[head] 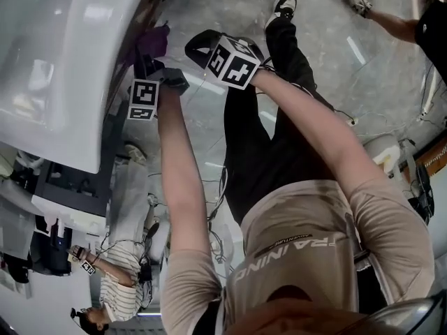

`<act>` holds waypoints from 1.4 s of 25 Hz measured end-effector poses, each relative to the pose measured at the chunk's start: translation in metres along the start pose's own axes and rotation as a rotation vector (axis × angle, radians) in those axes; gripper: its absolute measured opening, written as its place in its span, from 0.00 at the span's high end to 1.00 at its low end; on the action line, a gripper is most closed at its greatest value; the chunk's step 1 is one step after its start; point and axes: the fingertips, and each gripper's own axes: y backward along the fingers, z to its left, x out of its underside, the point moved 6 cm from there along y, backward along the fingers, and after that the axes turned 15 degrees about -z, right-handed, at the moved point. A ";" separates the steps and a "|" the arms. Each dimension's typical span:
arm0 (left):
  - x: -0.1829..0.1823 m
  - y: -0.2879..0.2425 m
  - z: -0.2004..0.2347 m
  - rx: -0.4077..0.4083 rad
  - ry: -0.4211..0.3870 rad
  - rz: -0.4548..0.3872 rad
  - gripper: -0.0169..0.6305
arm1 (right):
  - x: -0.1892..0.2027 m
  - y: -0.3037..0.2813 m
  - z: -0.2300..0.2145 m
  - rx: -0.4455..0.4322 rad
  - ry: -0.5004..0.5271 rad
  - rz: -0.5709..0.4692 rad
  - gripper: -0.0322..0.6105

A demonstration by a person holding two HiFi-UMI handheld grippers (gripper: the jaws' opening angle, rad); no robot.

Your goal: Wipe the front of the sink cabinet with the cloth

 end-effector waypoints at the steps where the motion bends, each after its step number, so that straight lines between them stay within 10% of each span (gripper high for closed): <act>1: 0.003 -0.002 -0.009 0.013 -0.017 0.000 0.91 | 0.002 0.009 -0.005 0.004 -0.005 0.000 0.93; 35: 0.060 -0.077 -0.155 0.073 -0.115 0.031 0.91 | -0.002 0.119 -0.132 0.071 -0.074 -0.047 0.93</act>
